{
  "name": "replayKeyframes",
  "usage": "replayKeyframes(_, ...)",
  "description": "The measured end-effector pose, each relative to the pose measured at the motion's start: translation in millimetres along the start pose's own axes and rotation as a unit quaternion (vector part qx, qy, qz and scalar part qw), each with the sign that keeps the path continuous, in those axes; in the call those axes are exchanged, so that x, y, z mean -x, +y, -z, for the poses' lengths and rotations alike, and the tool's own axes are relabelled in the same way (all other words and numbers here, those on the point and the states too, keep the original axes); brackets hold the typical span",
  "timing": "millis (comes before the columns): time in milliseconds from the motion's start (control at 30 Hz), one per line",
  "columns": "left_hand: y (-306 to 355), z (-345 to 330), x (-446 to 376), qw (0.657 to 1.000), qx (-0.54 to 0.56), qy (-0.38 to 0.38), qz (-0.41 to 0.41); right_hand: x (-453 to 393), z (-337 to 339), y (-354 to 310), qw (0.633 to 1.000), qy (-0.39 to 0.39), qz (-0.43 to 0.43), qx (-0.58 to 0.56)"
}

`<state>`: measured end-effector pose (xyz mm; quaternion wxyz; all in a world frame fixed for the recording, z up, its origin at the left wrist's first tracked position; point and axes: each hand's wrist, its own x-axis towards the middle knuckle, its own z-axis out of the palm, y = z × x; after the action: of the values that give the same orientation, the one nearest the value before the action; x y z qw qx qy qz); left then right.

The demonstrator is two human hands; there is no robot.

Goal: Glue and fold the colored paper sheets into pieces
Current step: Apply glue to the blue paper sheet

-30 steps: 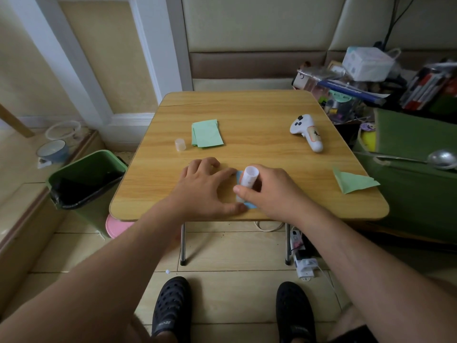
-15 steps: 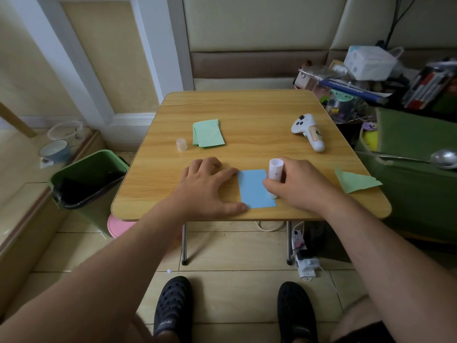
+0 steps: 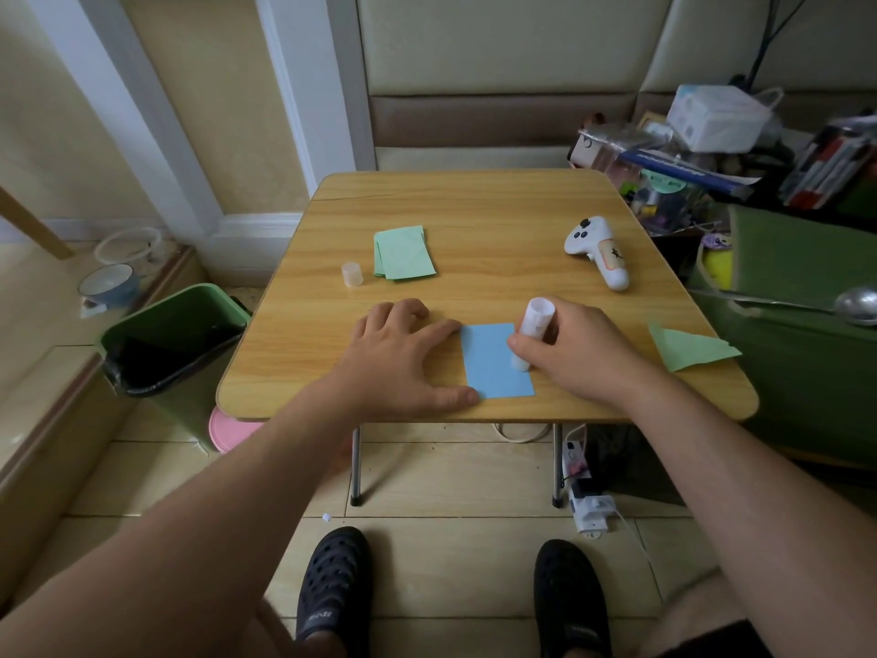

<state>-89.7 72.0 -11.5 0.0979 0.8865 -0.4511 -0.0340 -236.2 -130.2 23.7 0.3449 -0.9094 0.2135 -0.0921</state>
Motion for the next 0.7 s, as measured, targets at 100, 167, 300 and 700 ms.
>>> replayKeyframes(100,0,1,0,1.000,0.002,-0.001,0.001,10,4,-2,1.000,-0.019,-0.005,0.007)
replayKeyframes(167,0,1,-1,1.000,0.000,-0.002,0.000,16,7,-4,0.999,-0.039,-0.003,0.001)
replayKeyframes(300,2,2,0,1.000,-0.002,-0.005,0.001,24,9,-6,0.998,-0.062,-0.002,0.002)
replayKeyframes(700,-4,7,-3,0.999,0.029,-0.038,0.004,7,2,-7,0.950,0.029,-0.045,-0.308)
